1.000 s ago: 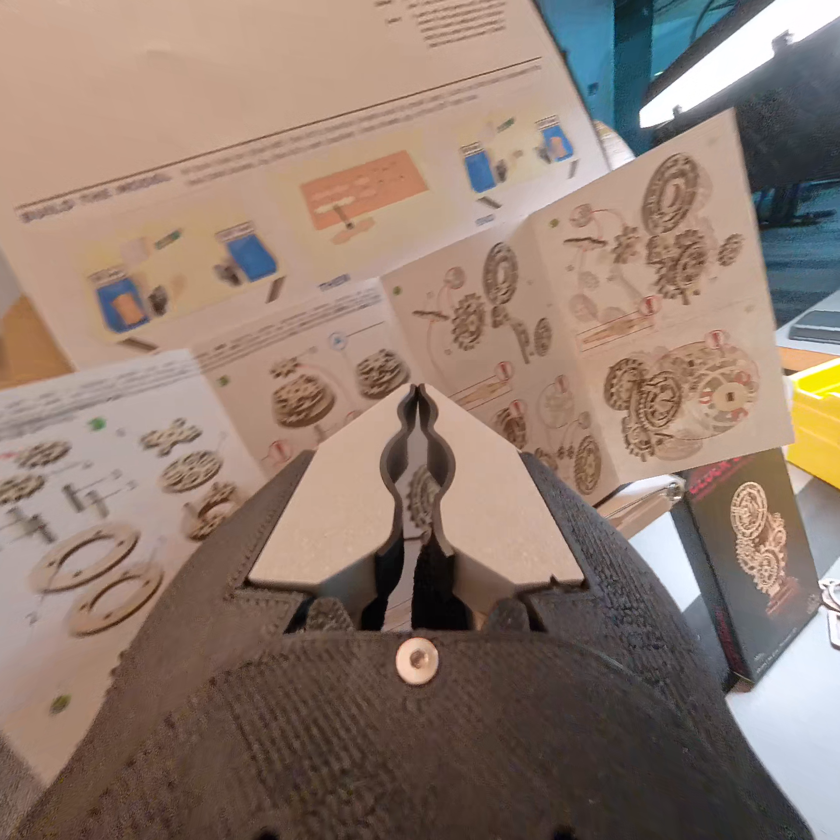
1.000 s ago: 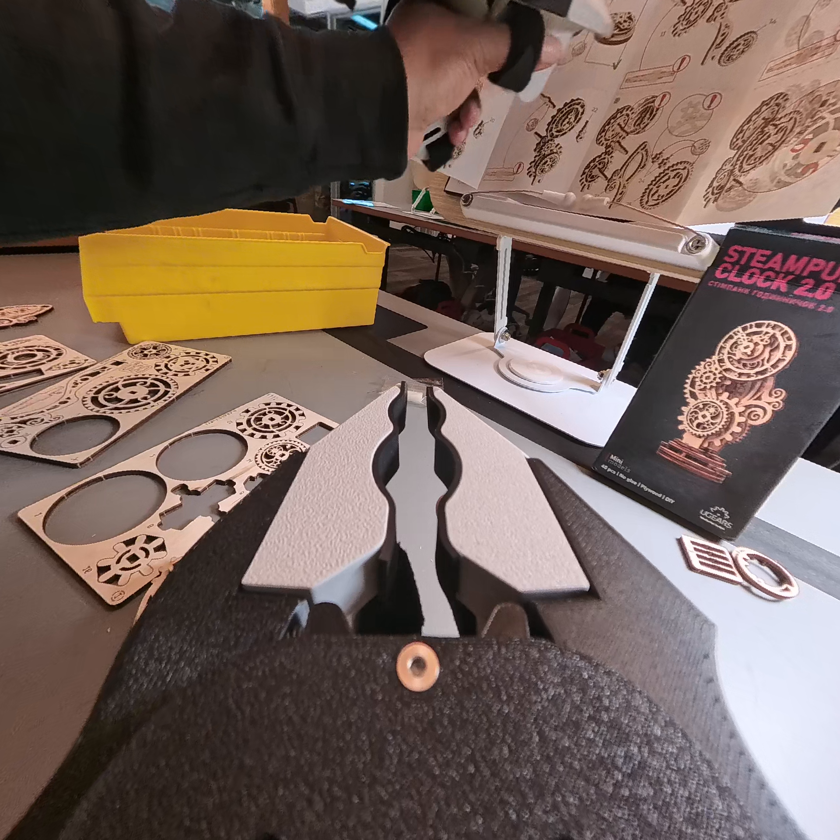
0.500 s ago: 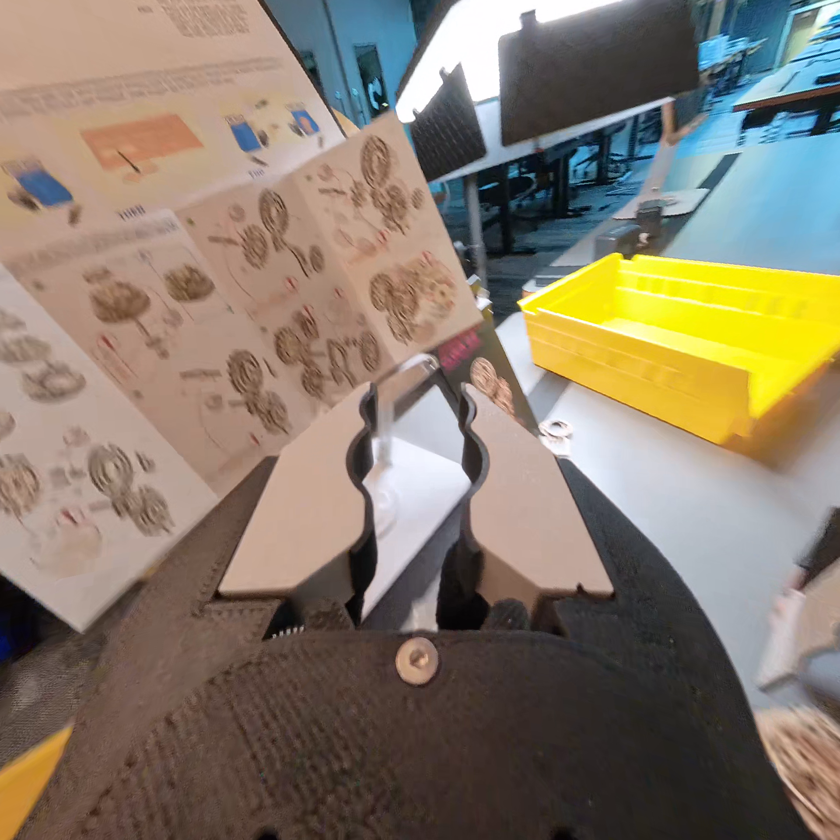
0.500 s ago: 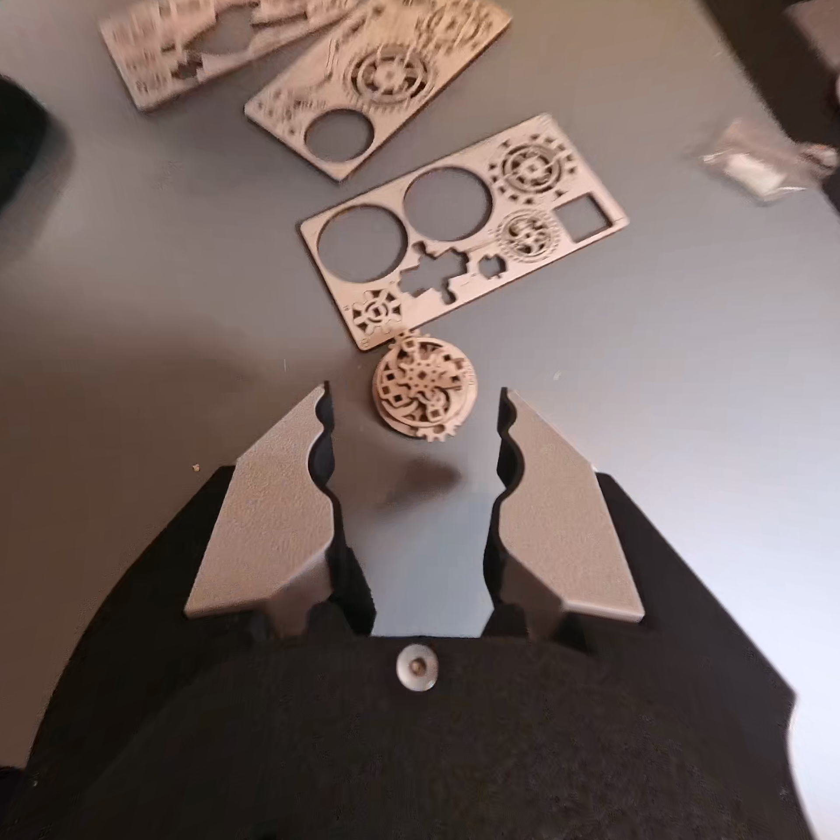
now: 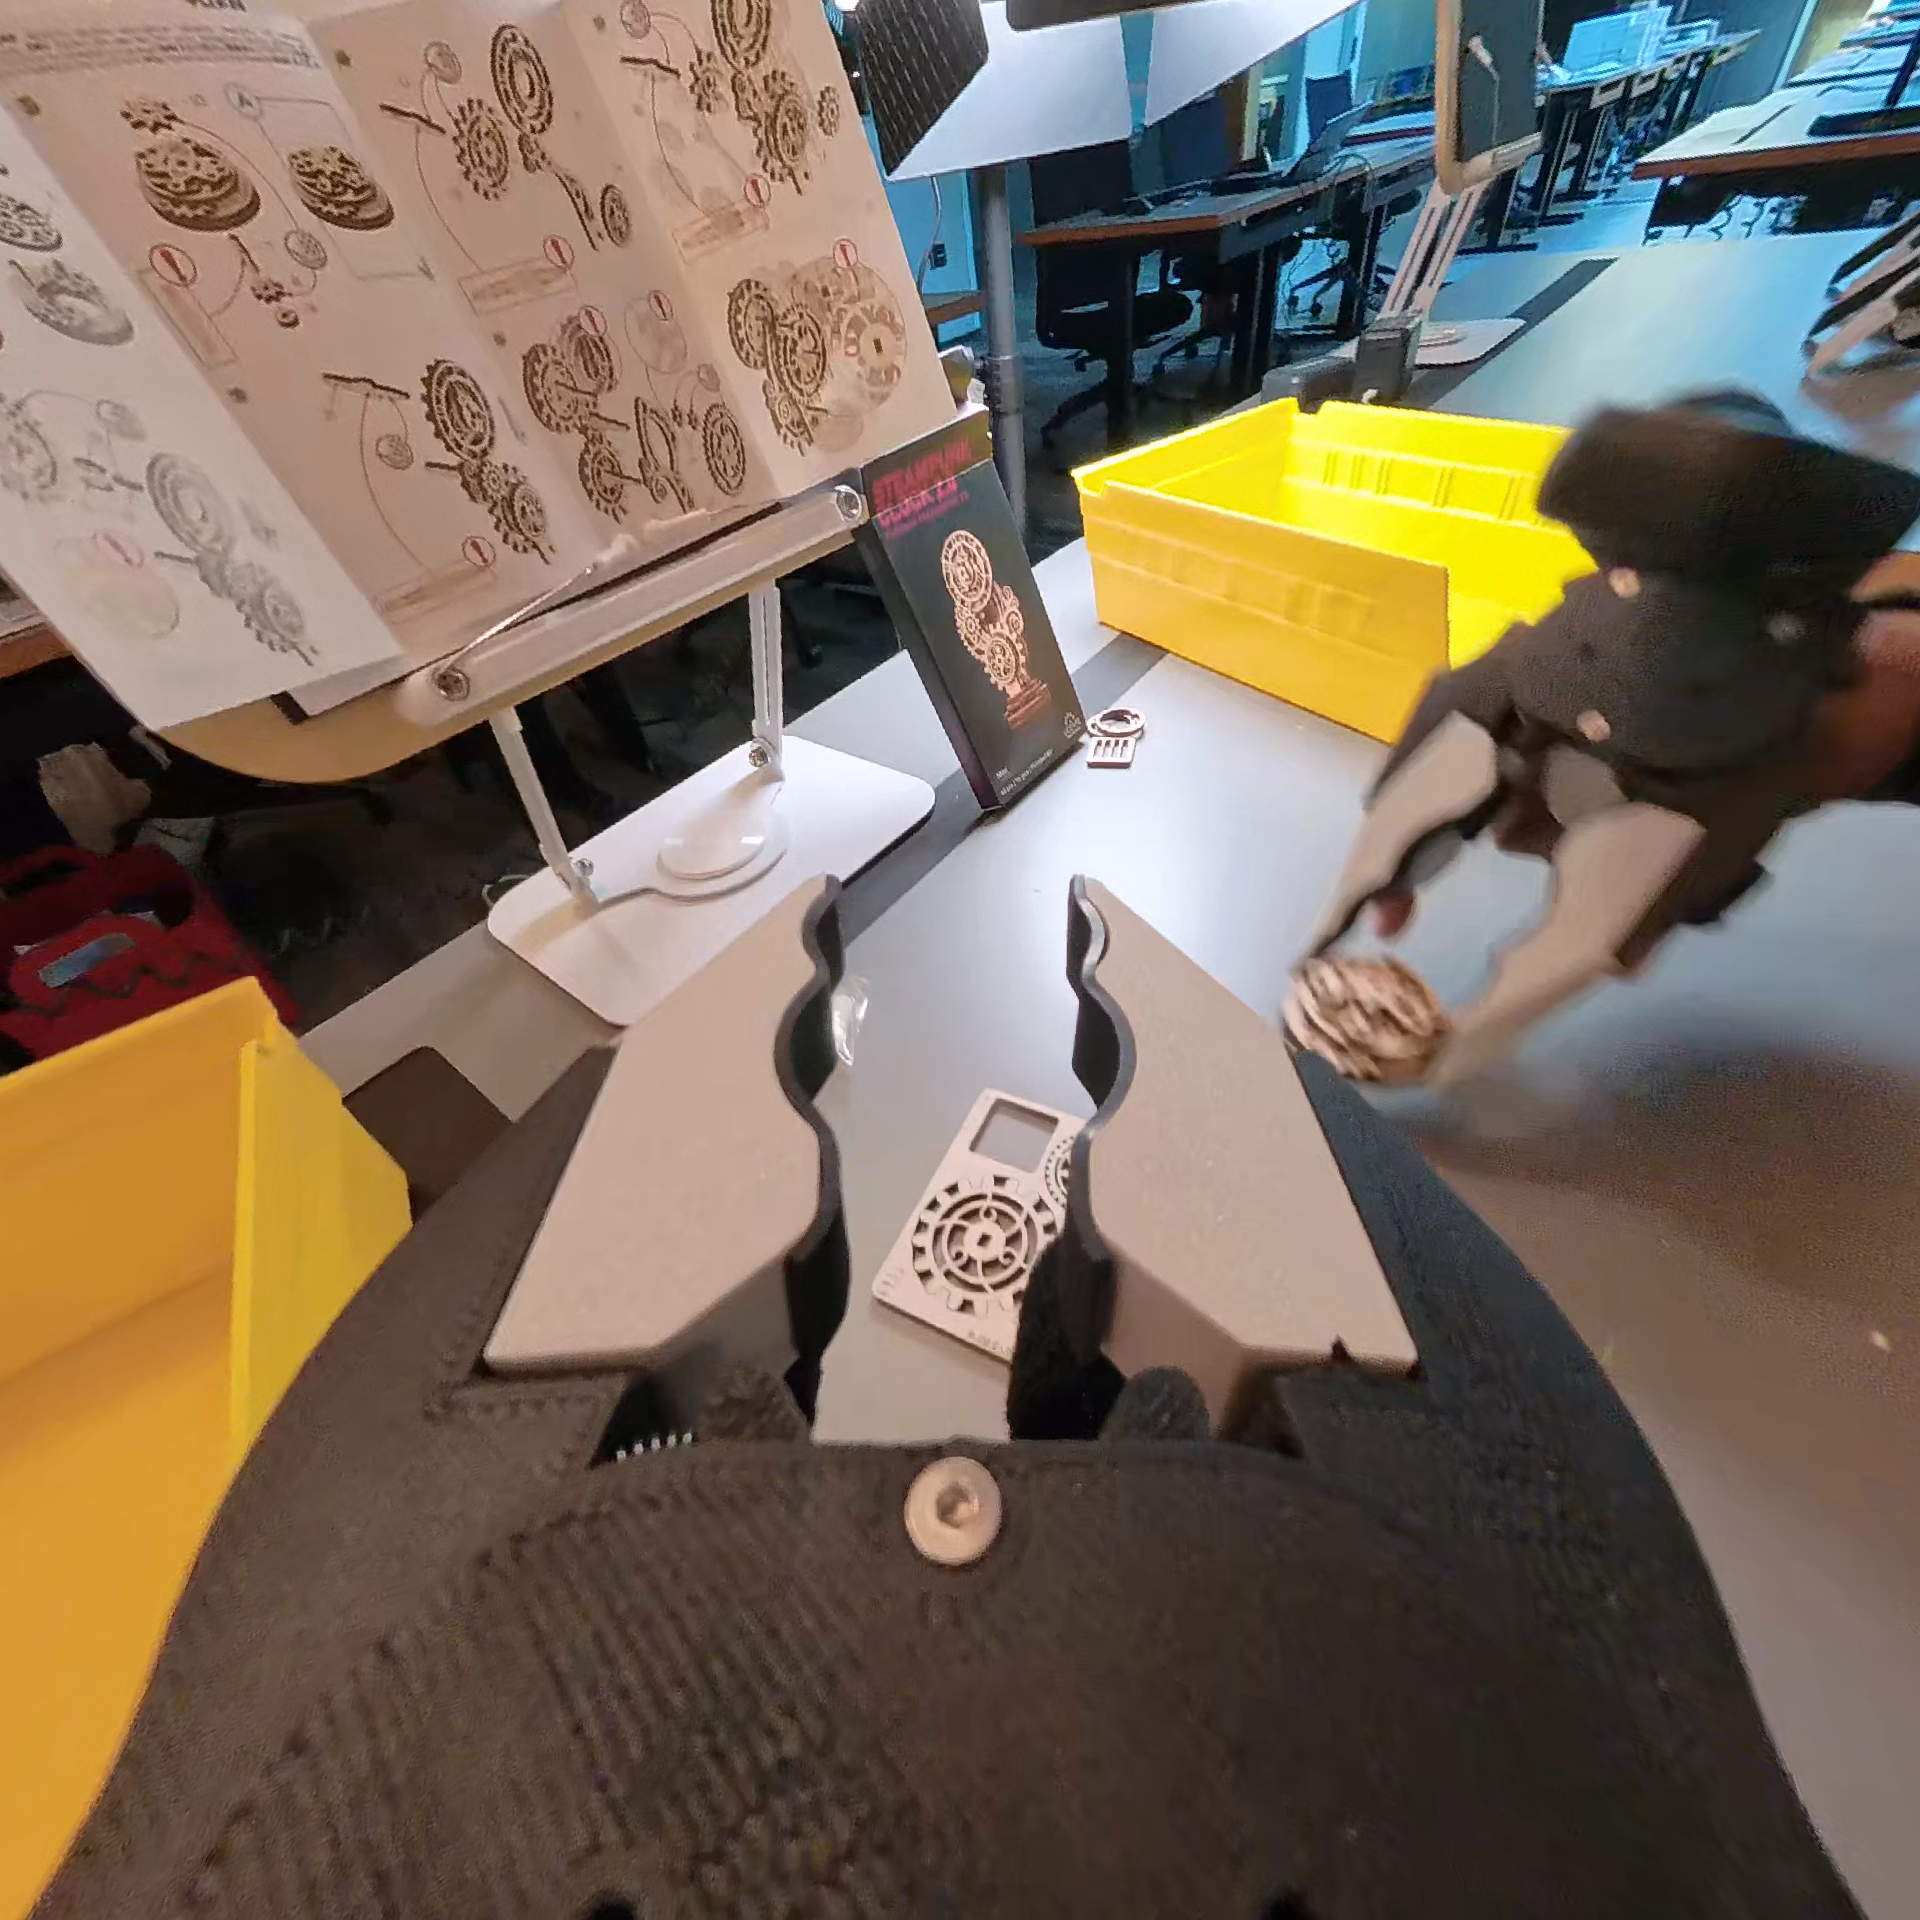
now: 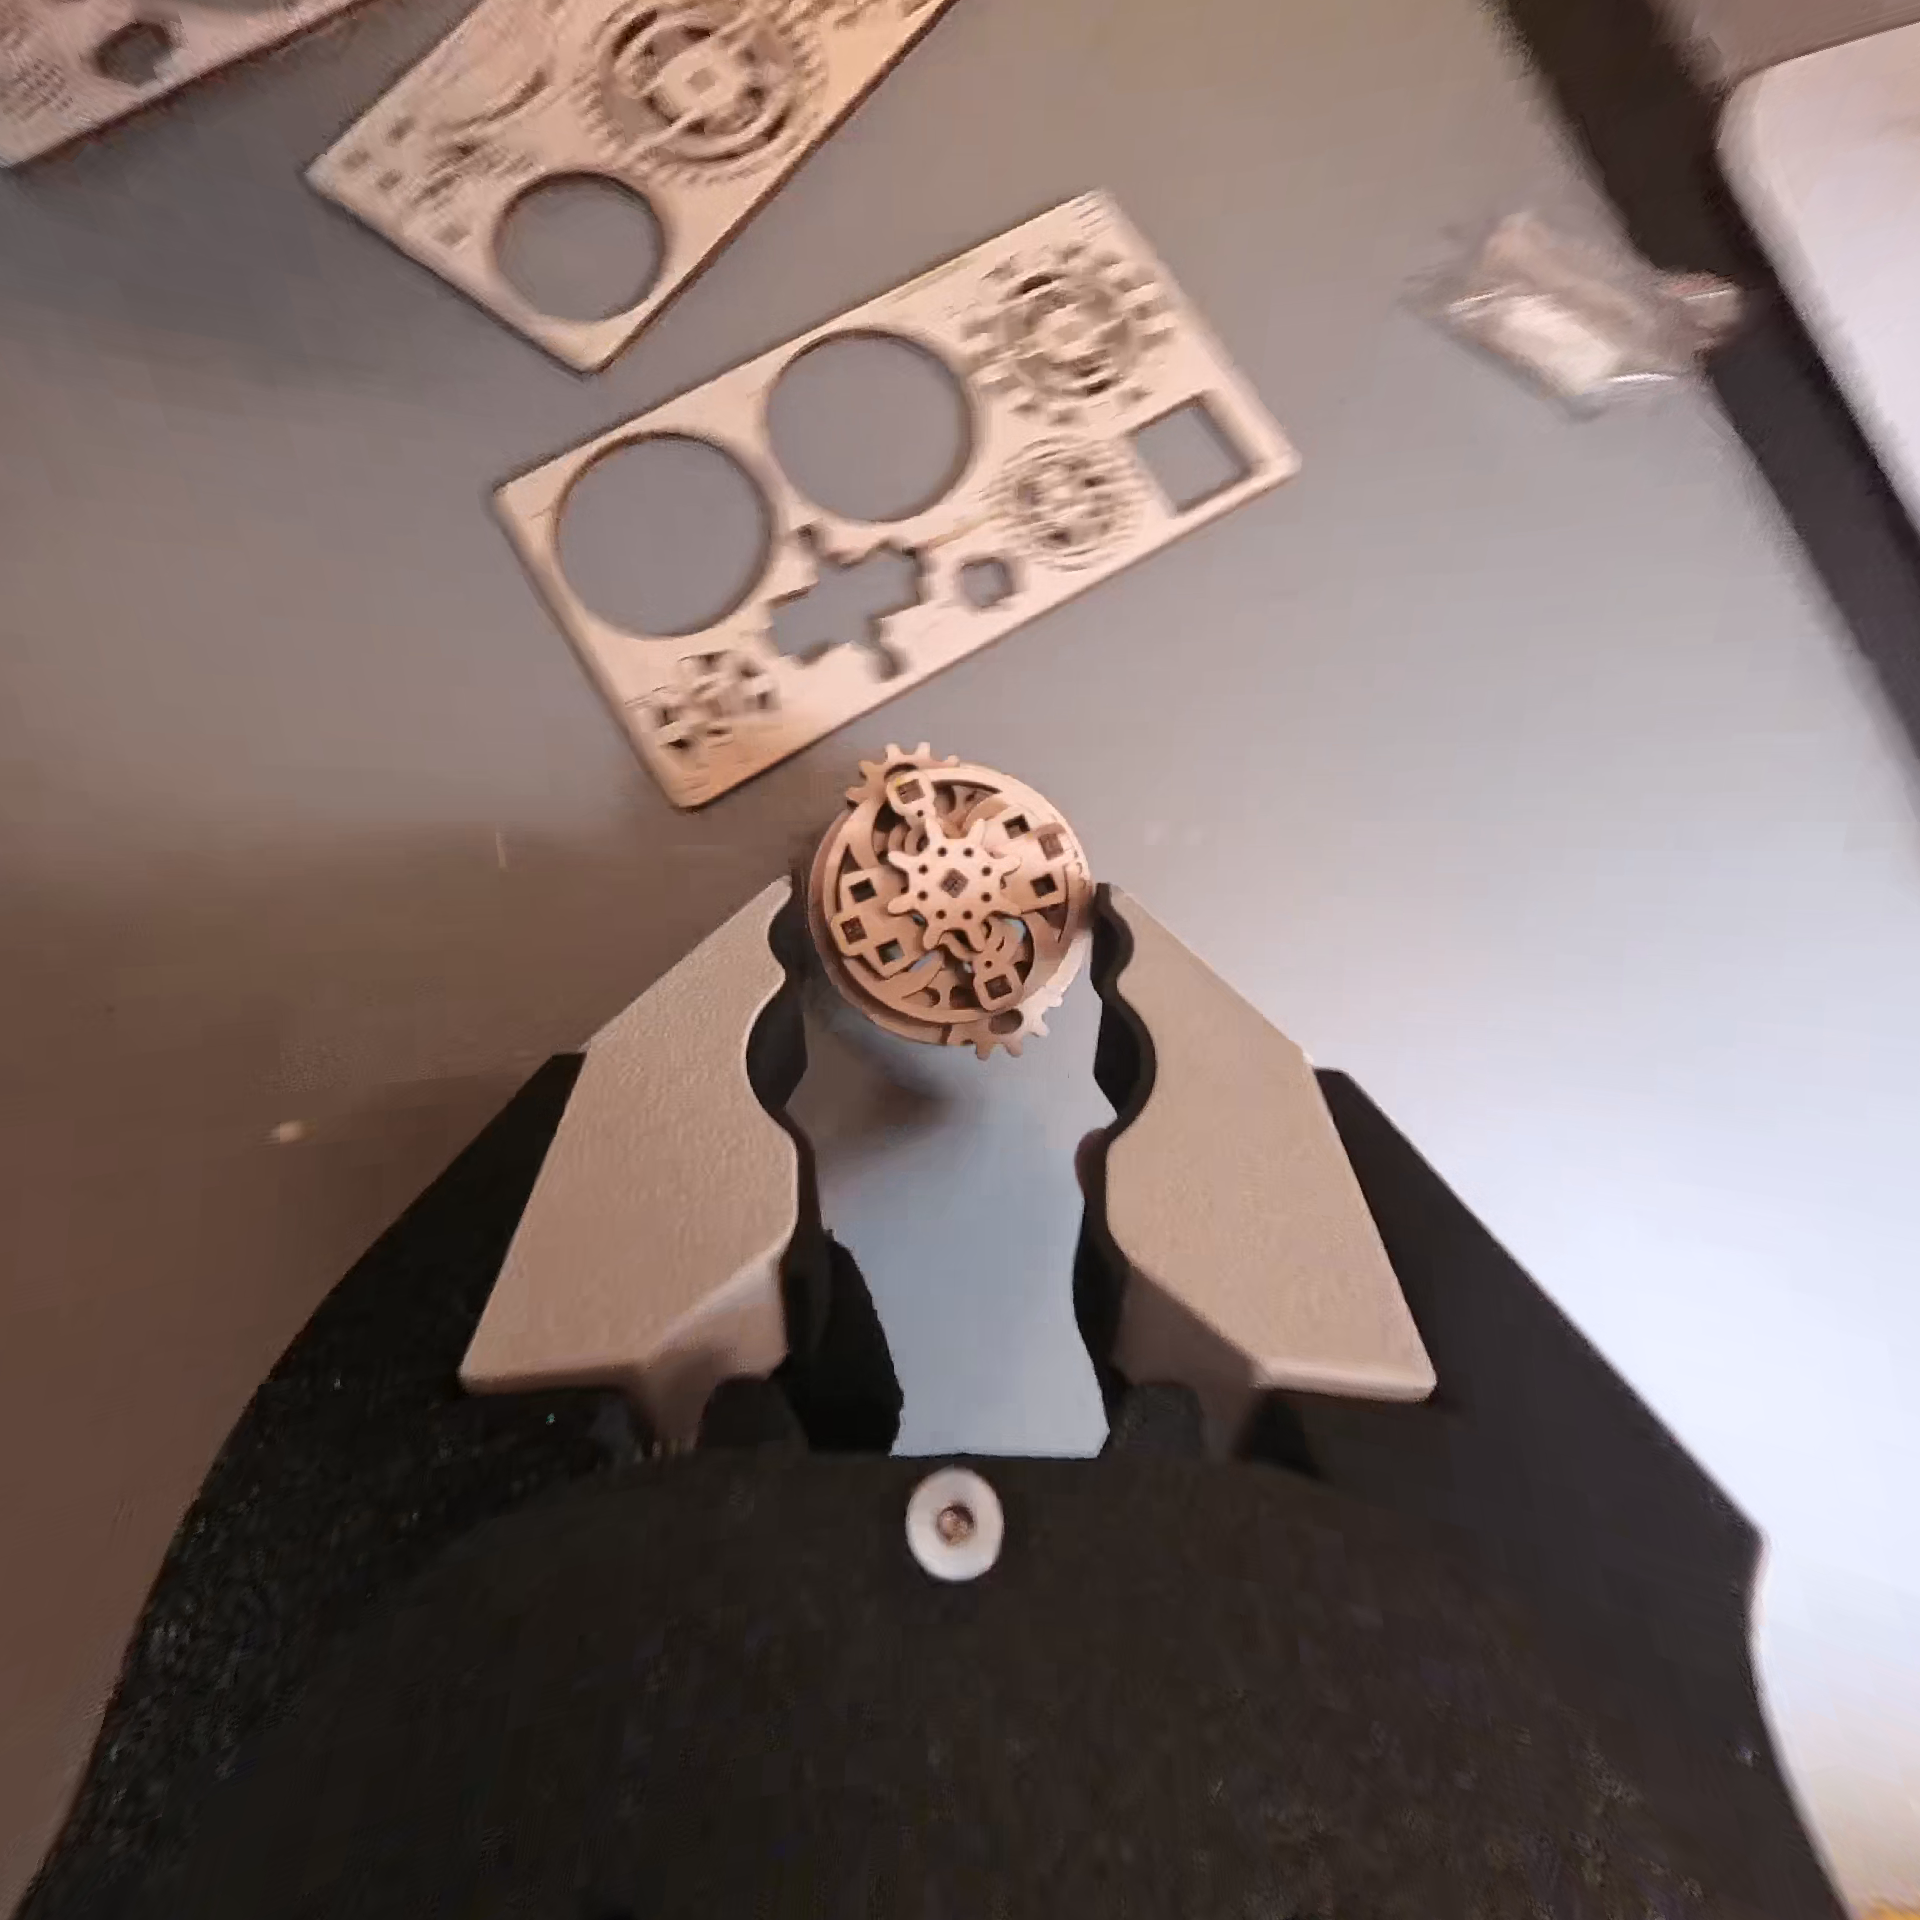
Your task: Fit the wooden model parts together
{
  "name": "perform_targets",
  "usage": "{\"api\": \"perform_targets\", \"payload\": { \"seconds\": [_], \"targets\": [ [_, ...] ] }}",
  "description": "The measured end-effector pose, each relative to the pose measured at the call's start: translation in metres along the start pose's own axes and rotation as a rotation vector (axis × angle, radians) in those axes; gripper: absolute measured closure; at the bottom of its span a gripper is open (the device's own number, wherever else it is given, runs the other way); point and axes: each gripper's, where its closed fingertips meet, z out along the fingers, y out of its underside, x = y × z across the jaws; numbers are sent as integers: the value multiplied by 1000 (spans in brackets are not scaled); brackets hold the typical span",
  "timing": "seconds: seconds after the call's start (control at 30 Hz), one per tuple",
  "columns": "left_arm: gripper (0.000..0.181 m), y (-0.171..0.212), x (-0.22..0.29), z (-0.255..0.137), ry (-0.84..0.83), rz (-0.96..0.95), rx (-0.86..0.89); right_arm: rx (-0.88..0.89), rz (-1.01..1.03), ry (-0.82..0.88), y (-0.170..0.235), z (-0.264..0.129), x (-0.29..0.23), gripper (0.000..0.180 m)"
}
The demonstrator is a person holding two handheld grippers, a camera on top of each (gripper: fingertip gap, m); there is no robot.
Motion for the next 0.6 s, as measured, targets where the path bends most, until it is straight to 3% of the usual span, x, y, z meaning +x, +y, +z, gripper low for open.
{"api": "perform_targets", "payload": {
  "seconds": [0.13, 0.27, 0.43, 0.6],
  "targets": [
    [139, 9, 7, -5, 16, -20, 7, 38, 25, 131, -21, -14, 76, 127],
    [140, 23, 11, -2, 1, 6, -1, -4, 45, 132, -33, 19, 137, 127],
    [142, 32, 13, 0, -14, 23, -13, -73, 16, 78, -45, 60, 155, 127],
    [141, 40, 12, 5, 4, -8, -24, -139, 10, 96, -41, 74, 157, 127]
  ]
}}
